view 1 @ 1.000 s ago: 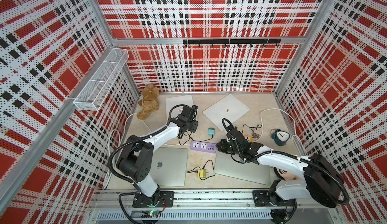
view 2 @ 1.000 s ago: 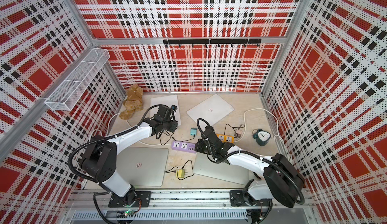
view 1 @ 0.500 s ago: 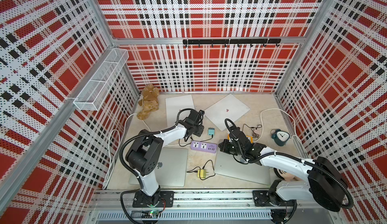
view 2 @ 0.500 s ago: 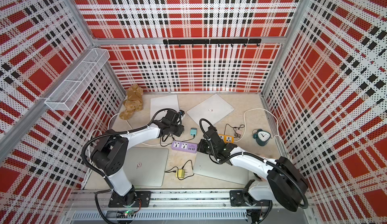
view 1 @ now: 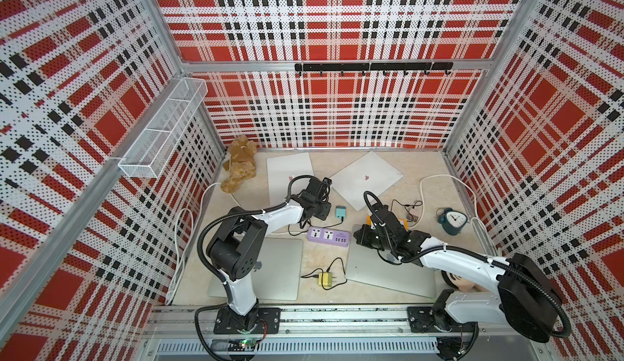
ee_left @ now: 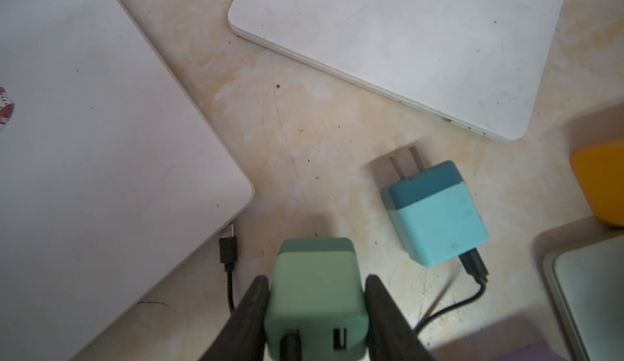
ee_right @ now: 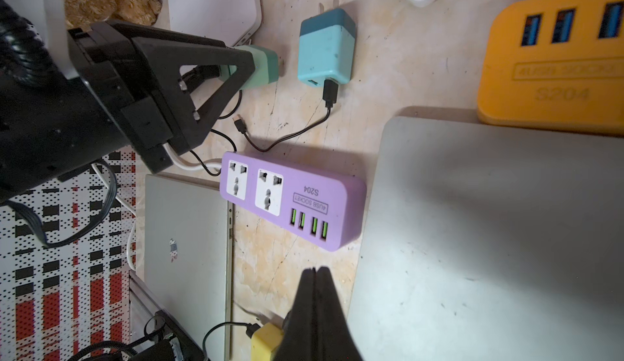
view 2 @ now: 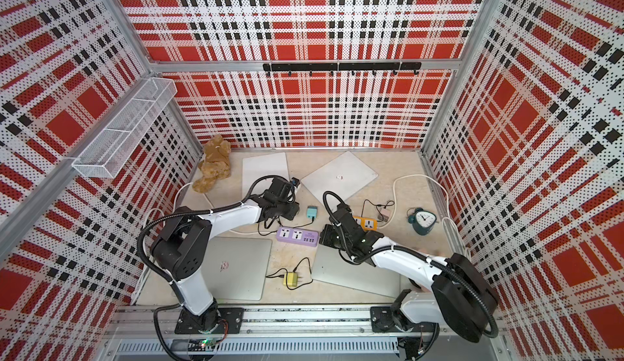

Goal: Unplug the laptop charger
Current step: Place the plug at the center of the board.

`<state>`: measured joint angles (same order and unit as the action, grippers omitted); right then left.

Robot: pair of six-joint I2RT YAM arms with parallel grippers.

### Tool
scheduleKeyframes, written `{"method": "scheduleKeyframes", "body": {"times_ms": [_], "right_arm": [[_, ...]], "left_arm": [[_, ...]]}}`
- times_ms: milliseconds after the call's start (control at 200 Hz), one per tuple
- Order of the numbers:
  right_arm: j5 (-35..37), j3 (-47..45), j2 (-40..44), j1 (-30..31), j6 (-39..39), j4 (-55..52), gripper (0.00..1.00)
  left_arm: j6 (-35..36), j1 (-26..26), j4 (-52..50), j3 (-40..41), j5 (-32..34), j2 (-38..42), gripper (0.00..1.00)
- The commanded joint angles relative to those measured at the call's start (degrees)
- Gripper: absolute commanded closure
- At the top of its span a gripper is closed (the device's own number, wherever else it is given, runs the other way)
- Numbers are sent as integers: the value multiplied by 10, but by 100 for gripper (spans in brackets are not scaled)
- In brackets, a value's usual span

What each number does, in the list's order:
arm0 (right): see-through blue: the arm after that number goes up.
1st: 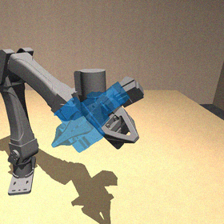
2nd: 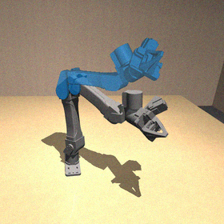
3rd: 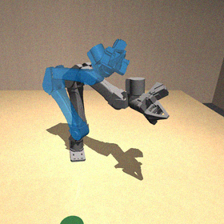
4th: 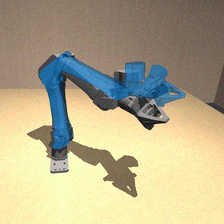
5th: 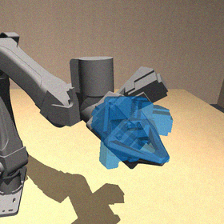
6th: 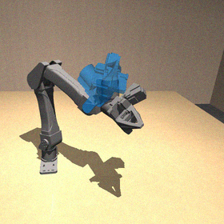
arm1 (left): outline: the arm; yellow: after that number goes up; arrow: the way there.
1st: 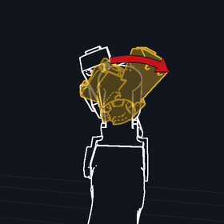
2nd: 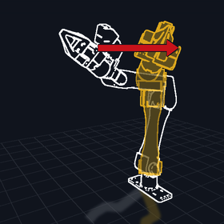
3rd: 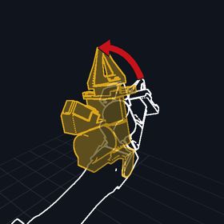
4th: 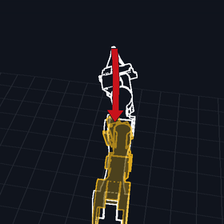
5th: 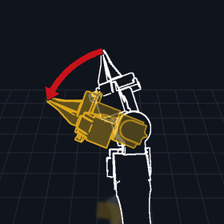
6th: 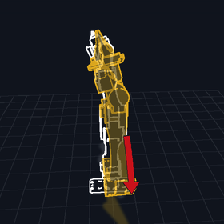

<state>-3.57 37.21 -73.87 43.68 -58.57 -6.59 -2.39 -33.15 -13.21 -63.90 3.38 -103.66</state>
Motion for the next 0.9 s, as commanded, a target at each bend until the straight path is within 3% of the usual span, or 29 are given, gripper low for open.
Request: {"method": "scheduleKeyframes", "body": {"times_ms": [0, 892], "right_arm": [[10, -4, 11, -4, 3, -2, 100], [6, -7, 1, -4, 5, 7, 100]], "left_arm": [[-7, -7, 12, 10, -6, -10, 73], [-23, -20, 3, 28, 15, -24, 69]]}}
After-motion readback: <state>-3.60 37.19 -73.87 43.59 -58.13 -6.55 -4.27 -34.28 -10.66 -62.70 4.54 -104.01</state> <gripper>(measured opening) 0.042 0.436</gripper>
